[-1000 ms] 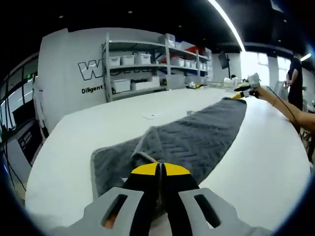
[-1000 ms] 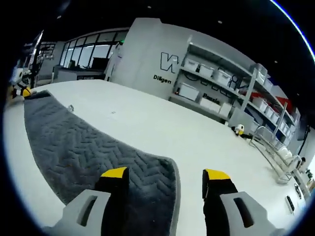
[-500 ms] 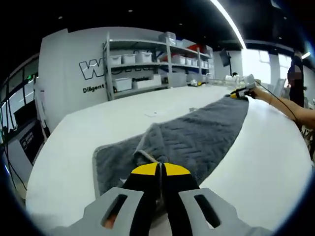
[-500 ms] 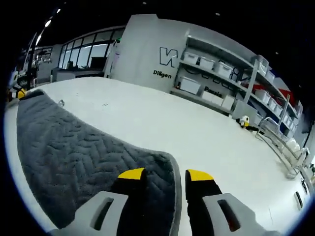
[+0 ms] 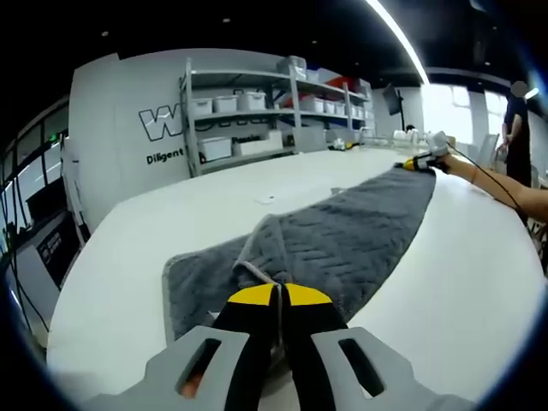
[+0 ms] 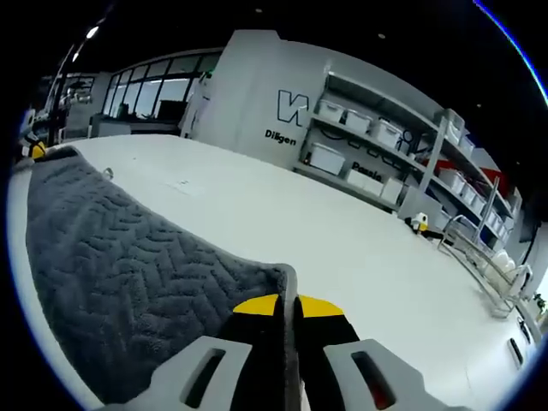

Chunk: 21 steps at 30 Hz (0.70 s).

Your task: Open the folded towel by lifting each exposed corner and separating the folded layers until the towel lies flat within the target outline without major curled edges

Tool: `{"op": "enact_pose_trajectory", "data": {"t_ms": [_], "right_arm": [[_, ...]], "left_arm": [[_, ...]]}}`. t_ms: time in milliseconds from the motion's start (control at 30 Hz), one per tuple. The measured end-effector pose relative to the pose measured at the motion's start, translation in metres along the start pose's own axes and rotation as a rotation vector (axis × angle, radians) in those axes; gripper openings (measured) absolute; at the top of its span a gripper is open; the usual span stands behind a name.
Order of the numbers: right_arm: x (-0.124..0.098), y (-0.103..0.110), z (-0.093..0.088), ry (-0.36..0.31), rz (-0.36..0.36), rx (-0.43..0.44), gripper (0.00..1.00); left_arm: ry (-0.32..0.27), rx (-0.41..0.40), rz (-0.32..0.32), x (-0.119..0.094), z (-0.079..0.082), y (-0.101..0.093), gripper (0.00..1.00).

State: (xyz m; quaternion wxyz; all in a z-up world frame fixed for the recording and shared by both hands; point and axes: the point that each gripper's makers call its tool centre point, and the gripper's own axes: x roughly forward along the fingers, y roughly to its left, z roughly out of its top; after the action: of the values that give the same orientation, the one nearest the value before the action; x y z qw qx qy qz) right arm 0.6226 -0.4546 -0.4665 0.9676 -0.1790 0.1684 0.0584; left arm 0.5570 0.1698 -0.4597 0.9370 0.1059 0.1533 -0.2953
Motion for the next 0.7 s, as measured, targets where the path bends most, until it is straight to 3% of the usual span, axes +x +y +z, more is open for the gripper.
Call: {"op": "enact_pose_trajectory", "data": {"t_ms": [367,567,700], "right_arm": [[-0.019,0.007,0.024,-0.075,-0.022,-0.044,0.03],[-0.036,0.026,0.040,-0.118,0.004,-0.110,0.03],[-0.045,0.037,0.042,-0.124,0.023,-0.123,0.03]], "left_arm": [[-0.024,-0.007,0.029,-0.003,0.001,0.002,0.11],[-0.071,-0.034,0.053,-0.006,0.010,0.008,0.06],[-0.083,-0.063,0.043,-0.011,0.013,0.005,0.03]]}}
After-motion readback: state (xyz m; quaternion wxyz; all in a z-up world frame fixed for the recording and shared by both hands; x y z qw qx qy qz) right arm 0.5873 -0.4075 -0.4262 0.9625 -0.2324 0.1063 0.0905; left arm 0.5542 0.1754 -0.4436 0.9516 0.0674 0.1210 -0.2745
